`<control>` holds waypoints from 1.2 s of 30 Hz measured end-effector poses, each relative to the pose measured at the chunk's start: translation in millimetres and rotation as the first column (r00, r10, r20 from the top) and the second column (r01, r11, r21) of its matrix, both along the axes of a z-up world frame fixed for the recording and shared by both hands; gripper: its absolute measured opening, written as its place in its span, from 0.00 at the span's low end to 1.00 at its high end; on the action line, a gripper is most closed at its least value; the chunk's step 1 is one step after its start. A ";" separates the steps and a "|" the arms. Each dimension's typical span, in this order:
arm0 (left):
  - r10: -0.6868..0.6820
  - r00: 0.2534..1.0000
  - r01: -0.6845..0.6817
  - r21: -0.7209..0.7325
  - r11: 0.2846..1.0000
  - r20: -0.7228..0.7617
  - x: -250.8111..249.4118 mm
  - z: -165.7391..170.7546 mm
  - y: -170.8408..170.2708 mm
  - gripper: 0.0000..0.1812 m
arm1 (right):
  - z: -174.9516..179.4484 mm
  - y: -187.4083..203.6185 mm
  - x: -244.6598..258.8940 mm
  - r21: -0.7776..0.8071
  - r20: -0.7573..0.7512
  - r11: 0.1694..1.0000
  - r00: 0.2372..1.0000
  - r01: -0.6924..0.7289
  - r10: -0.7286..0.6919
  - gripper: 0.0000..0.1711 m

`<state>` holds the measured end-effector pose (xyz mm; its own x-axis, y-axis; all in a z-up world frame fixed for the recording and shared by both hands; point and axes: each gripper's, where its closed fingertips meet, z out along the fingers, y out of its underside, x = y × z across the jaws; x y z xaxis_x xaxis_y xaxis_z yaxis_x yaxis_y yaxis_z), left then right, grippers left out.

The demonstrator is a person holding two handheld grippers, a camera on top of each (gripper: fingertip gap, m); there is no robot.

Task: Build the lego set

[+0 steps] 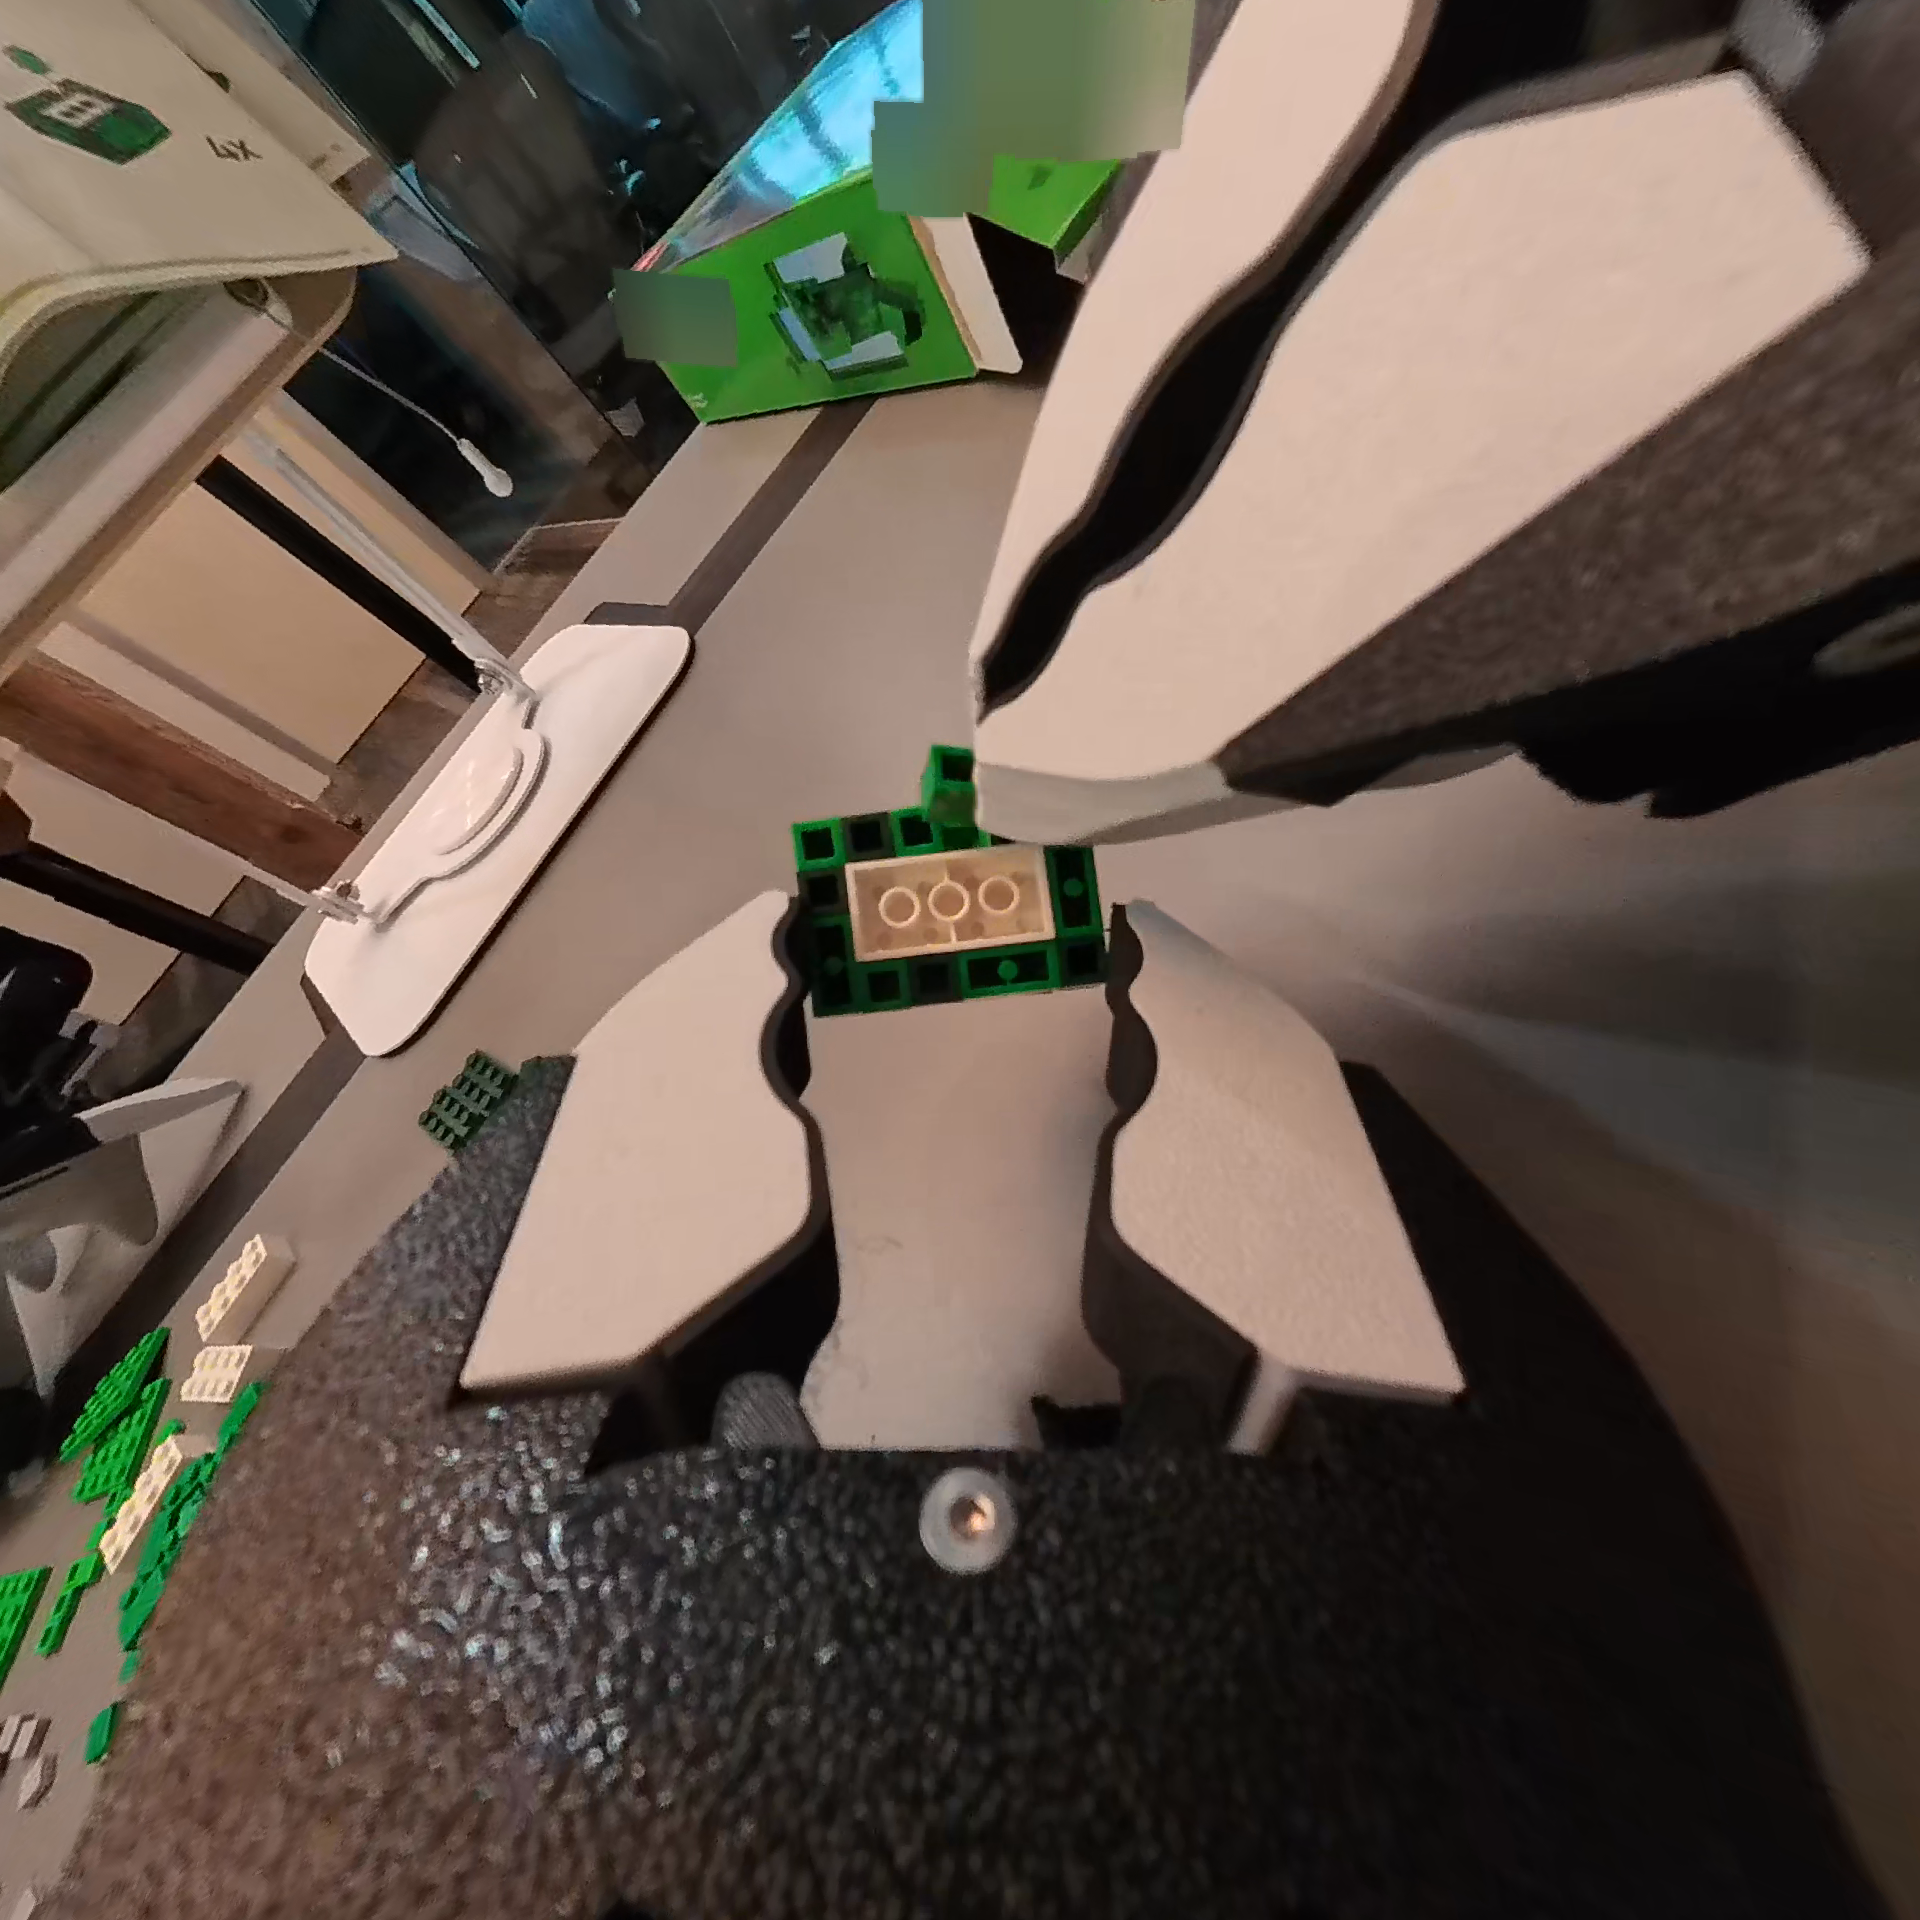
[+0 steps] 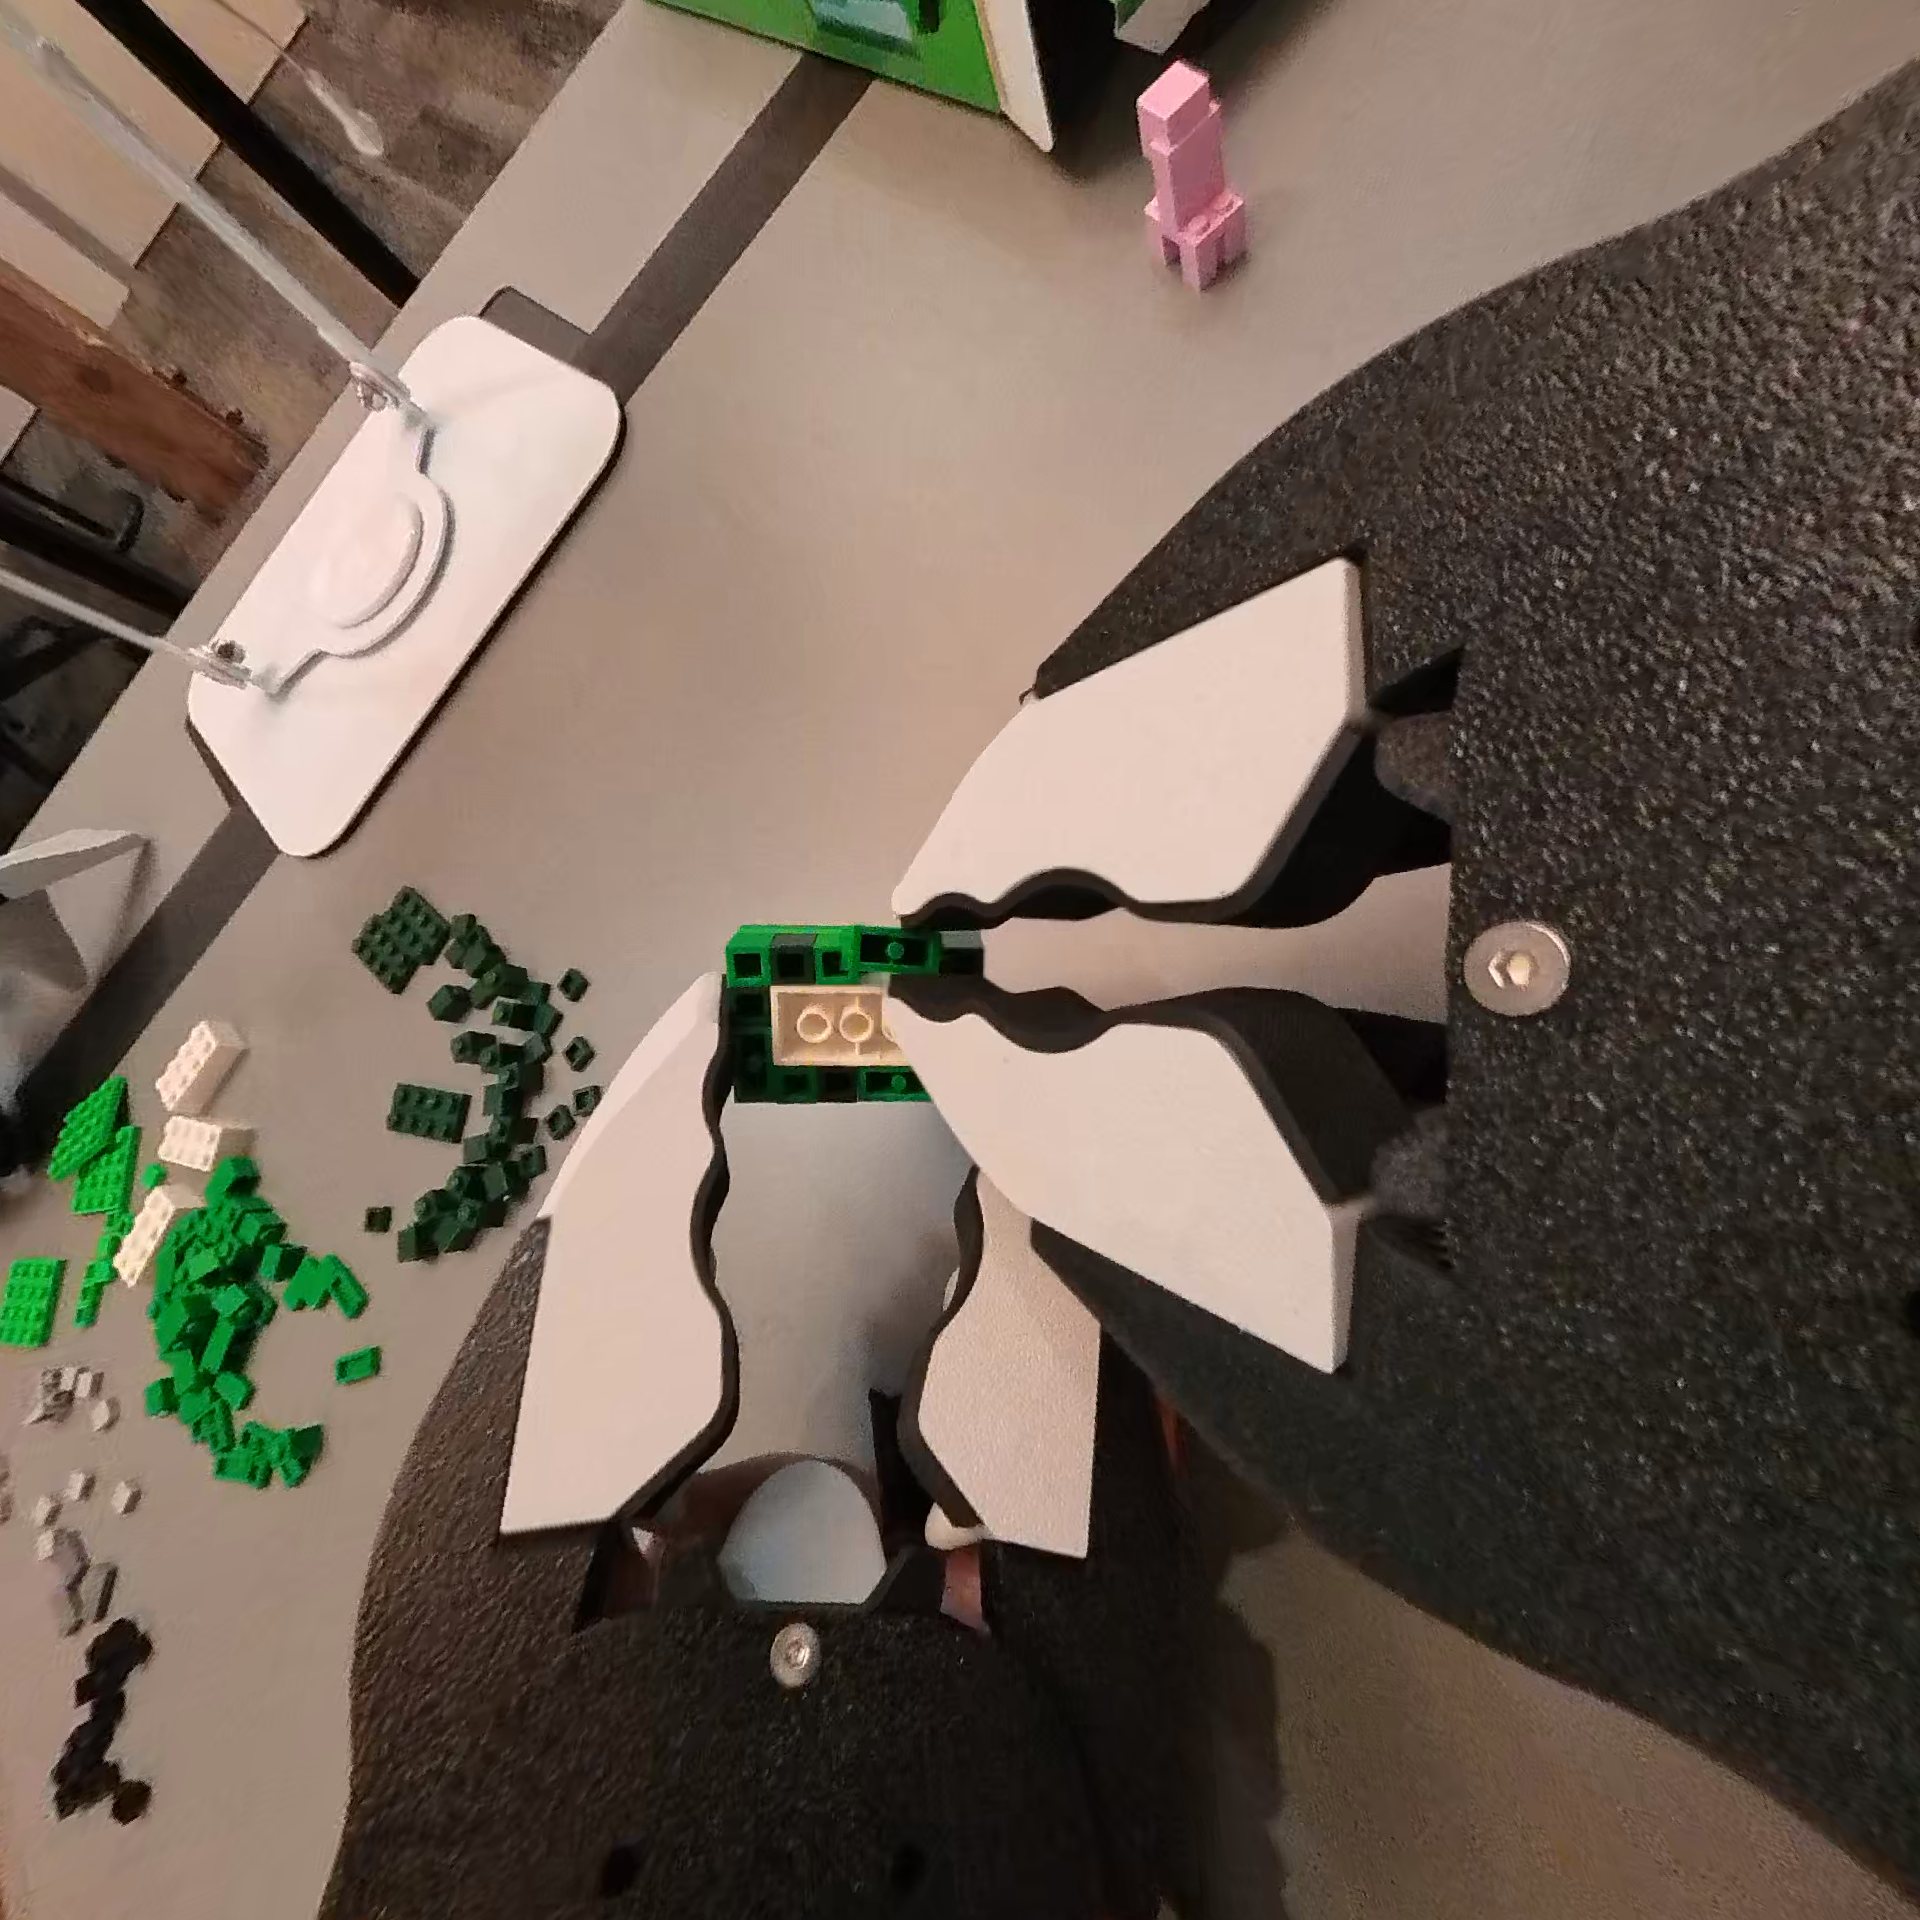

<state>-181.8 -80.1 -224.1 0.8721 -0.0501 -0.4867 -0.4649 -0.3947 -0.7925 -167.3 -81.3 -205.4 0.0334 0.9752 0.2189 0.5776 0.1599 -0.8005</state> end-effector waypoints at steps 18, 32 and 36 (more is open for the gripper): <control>-0.011 0.999 0.010 -0.039 0.999 -0.037 3.7 -5.5 0.0 0.30 | -16.7 -1.1 2.5 0.078 0.181 0.997 0.983 0.019 -0.033 0.07; -0.021 0.998 0.019 0.056 0.998 0.053 0.5 9.0 -4.1 0.30 | 17.8 -3.1 6.5 -0.145 -0.069 0.984 0.994 -0.100 0.090 0.25; -0.070 0.994 0.056 0.159 0.986 0.082 5.2 25.7 -7.6 0.30 | 34.7 -22.4 8.0 -0.574 -0.339 0.740 0.925 -0.349 0.173 0.31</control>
